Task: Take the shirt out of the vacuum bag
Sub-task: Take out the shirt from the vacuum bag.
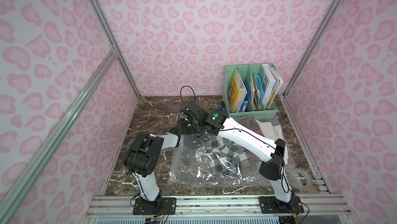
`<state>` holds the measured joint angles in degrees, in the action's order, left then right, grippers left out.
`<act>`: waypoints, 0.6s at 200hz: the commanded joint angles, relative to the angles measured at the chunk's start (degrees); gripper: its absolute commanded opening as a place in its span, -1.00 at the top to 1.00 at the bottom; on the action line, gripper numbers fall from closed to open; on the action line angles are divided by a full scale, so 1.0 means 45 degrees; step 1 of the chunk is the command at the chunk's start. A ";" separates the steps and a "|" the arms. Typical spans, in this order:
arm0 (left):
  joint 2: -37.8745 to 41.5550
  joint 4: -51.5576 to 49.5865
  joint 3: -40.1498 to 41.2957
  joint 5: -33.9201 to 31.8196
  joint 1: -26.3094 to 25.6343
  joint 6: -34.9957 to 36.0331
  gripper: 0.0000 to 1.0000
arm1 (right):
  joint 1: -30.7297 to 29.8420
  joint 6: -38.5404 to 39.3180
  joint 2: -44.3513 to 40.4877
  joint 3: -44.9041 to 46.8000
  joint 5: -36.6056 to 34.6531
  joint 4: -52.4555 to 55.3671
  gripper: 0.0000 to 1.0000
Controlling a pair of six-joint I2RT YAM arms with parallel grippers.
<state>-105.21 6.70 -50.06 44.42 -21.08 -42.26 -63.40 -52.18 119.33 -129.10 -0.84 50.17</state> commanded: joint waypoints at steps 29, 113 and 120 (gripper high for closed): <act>-0.1107 -0.1670 -0.0199 -0.2700 -0.0675 -0.0053 -0.57 | -0.0053 0.0145 -0.0013 -0.0101 0.0215 -0.0775 1.00; -0.1249 -0.1893 -0.0569 -0.2914 -0.1023 0.0364 0.69 | -0.0035 0.0130 -0.0105 0.0230 0.0094 -0.0827 1.00; -0.1174 -0.2001 -0.0654 -0.2951 -0.0985 0.0464 0.77 | -0.0033 0.0131 -0.0158 0.0366 0.0071 -0.0832 1.00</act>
<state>-110.08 9.80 -52.31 38.30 -25.71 -42.85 -63.40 -52.21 119.31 -128.46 -0.89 49.01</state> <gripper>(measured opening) 0.165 0.049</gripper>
